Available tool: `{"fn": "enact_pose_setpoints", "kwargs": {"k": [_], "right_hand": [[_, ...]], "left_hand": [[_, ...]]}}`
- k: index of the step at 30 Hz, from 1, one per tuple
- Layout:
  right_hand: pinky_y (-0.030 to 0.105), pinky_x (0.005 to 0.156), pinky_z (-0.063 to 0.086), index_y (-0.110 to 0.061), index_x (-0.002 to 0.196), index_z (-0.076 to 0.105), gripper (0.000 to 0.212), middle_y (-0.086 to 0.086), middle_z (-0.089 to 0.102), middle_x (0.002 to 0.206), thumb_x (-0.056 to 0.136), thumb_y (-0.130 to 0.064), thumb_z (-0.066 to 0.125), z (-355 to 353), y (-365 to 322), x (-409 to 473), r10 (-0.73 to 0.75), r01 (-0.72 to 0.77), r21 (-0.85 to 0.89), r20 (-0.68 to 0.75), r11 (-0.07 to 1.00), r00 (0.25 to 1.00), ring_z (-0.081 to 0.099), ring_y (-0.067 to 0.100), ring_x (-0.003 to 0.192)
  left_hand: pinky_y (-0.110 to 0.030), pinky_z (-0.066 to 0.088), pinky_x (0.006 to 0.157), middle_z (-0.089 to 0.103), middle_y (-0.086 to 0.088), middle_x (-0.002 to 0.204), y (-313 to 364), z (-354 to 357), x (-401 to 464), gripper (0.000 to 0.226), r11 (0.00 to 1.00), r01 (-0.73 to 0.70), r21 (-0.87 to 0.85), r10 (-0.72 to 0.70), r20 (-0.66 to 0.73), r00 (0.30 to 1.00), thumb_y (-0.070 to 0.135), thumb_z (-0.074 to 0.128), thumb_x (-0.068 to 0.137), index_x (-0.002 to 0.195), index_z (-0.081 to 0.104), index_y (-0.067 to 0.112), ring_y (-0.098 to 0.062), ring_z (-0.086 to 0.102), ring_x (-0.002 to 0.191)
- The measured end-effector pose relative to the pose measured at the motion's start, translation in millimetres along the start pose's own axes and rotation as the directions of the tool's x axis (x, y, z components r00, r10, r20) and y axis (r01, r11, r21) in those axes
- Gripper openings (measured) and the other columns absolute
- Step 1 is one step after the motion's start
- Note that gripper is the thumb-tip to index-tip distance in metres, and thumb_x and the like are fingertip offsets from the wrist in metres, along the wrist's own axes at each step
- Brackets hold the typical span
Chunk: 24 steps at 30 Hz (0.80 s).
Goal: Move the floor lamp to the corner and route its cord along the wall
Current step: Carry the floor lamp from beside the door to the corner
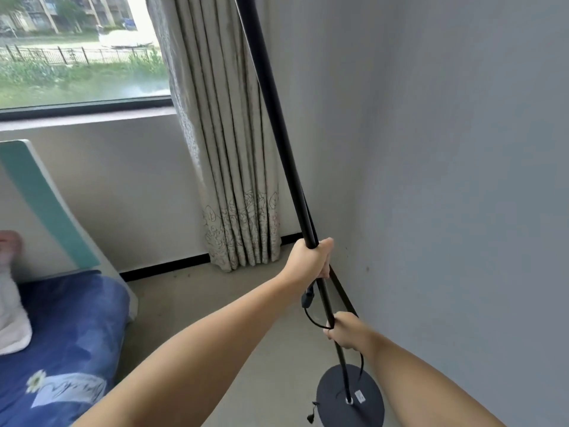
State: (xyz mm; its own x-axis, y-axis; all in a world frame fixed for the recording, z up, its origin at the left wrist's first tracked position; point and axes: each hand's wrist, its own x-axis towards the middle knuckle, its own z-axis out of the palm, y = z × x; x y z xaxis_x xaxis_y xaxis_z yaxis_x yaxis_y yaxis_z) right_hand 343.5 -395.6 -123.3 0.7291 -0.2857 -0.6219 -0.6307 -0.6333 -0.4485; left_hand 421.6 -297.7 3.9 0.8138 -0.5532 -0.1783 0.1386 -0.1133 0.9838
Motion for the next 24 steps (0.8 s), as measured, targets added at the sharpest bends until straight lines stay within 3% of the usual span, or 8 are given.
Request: {"fn": "enact_pose_setpoints", "kwargs": {"k": [5,10,14,18,21,24], "right_hand": [[0.030,0.070,0.044,-0.011,0.088,0.057,0.016,0.008,0.059,0.088,0.090,-0.027,0.055,-38.0,-56.2,108.0,0.045,-0.045,0.035,-0.011,0.998,0.999,0.055,0.026,0.078],[0.033,0.082,0.051,-0.008,0.094,0.068,0.023,0.011,0.070,0.100,0.087,-0.024,0.054,-65.7,-99.7,216.0,0.138,-0.138,0.042,0.000,0.990,0.990,0.066,0.030,0.099],[0.034,0.084,0.052,-0.009,0.100,0.069,0.026,0.012,0.071,0.105,0.085,-0.021,0.052,-96.4,-122.0,277.5,0.210,-0.210,0.035,0.008,0.977,0.978,0.064,0.026,0.085],[0.030,0.068,0.043,-0.007,0.101,0.067,0.024,0.008,0.059,0.085,0.087,-0.018,0.050,-135.4,-140.3,319.6,0.246,-0.246,-0.007,0.030,0.969,0.969,0.051,0.023,0.073],[0.029,0.069,0.038,-0.002,0.112,0.066,0.030,0.009,0.052,0.088,0.090,-0.015,0.050,-163.0,-149.5,354.8,0.279,-0.277,-0.031,0.050,0.960,0.959,0.048,0.022,0.079],[0.028,0.074,0.039,-0.001,0.119,0.064,0.034,0.009,0.052,0.094,0.092,-0.014,0.050,-184.3,-152.4,391.8,0.307,-0.307,-0.009,0.073,0.952,0.949,0.048,0.020,0.085]], "left_hand": [[-0.019,0.032,0.039,0.024,0.009,0.037,8.3,-50.6,119.2,0.043,0.999,-0.001,0.041,0.001,0.005,1.000,0.016,0.042,0.074,0.036,0.024,0.027,-0.013,0.023,0.036],[-0.027,0.031,0.048,0.028,0.010,0.034,1.4,-93.4,231.7,0.046,0.997,0.047,0.056,-0.050,0.059,0.997,0.020,0.043,0.074,0.032,0.027,0.026,-0.011,0.025,0.034],[-0.030,0.030,0.053,0.030,0.009,0.033,7.0,-106.4,301.7,0.048,0.991,0.068,0.116,-0.084,0.139,0.987,0.026,0.043,0.076,0.031,0.028,0.027,-0.010,0.027,0.034],[-0.029,0.027,0.049,0.032,0.007,0.031,23.9,-106.3,363.0,0.049,0.987,0.087,0.132,-0.111,0.184,0.977,0.026,0.044,0.076,0.030,0.029,0.027,-0.011,0.026,0.035],[-0.031,0.034,0.057,0.032,0.007,0.037,35.2,-105.6,408.2,0.039,0.988,0.096,0.118,-0.115,0.168,0.979,0.025,0.046,0.076,0.040,0.030,0.026,-0.015,0.029,0.041],[-0.033,0.040,0.062,0.036,-0.001,0.046,32.6,-103.1,453.5,0.029,0.985,0.130,0.110,-0.144,0.136,0.980,0.025,0.047,0.079,0.056,0.035,0.013,-0.017,0.035,0.045]]}}
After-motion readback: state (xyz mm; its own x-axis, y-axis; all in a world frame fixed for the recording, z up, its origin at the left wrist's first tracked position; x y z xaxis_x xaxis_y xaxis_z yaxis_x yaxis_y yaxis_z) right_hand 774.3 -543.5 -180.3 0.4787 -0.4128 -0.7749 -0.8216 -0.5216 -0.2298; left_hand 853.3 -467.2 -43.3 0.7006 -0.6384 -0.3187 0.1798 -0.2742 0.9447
